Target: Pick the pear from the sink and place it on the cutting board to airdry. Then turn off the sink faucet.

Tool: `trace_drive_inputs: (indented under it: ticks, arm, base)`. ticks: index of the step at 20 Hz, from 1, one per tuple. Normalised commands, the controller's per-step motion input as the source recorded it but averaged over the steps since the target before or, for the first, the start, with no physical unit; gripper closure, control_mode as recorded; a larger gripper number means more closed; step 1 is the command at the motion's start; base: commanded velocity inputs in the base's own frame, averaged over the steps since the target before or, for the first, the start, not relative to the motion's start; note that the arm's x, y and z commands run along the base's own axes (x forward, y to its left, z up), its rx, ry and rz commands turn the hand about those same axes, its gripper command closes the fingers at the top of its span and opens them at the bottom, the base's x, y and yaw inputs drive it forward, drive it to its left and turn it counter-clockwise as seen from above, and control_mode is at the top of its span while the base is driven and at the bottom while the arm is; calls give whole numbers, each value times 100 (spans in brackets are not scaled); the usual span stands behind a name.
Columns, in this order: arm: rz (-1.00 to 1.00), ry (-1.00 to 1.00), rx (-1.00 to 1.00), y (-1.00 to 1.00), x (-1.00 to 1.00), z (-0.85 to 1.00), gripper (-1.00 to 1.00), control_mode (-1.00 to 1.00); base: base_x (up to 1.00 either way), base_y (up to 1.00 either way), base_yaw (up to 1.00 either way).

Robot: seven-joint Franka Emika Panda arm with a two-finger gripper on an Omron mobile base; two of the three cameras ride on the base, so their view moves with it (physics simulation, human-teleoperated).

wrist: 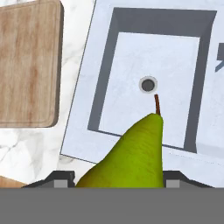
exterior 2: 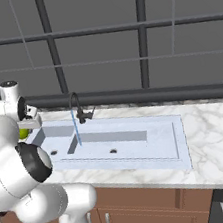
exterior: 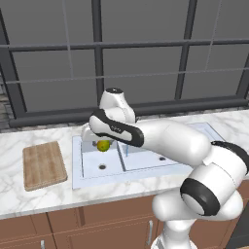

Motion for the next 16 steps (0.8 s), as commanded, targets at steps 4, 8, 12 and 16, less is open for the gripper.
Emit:
trace_drive_inputs:
  ticks: [4,8,12,16]
  arm:
    - [11,-10,0,11,-48,29,100,-100]
    - [6,-13,0,0,-66,37,100,-100]
    - [5,-13,0,-5,-74,41,100,-100]
    - [4,-10,0,-13,-73,35,100,-100]
  base:
    - [0,0,0]
    - [0,0,0]
    - [0,0,0]
    - [0,0,0]
